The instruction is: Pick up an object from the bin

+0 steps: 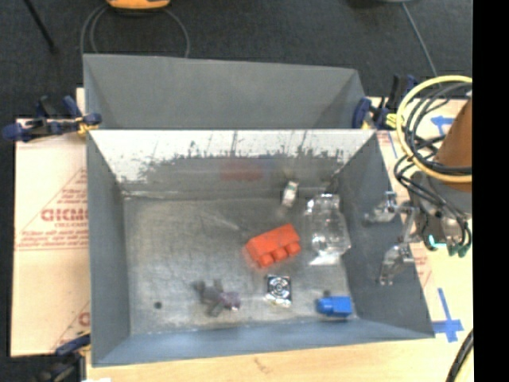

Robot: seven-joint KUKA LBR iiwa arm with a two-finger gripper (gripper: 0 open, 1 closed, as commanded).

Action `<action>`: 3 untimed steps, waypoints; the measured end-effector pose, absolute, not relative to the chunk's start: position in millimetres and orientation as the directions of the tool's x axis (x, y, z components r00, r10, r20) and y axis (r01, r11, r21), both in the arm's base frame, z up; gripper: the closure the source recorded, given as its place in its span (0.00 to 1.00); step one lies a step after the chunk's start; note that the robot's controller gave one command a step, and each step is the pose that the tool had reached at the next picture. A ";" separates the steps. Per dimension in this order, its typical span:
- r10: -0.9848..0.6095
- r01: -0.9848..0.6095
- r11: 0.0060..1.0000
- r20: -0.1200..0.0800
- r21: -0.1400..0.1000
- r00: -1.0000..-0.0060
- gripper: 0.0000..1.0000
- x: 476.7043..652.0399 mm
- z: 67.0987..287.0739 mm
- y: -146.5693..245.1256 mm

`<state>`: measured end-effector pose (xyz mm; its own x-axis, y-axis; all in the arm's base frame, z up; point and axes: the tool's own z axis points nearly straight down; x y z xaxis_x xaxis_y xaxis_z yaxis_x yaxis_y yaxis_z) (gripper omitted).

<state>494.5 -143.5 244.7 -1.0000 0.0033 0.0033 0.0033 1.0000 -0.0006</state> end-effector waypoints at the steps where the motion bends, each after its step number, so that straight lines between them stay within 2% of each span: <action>1: -0.364 -0.364 0.931 -0.008 0.005 -0.931 0.00 493.0 72.6 -159.3; 2: -0.443 -0.443 0.896 -0.012 -0.013 -0.896 0.00 489.3 74.3 -130.8; 3: -0.650 -0.650 0.760 -0.004 -0.004 -0.760 0.00 478.6 100.9 -117.0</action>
Offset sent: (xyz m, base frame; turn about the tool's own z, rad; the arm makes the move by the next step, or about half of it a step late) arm -0.0052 -0.0193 -0.1747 -0.3809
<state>478.6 -117.0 100.9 -0.7596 -0.6503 -0.0038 -0.6503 0.7596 -0.0043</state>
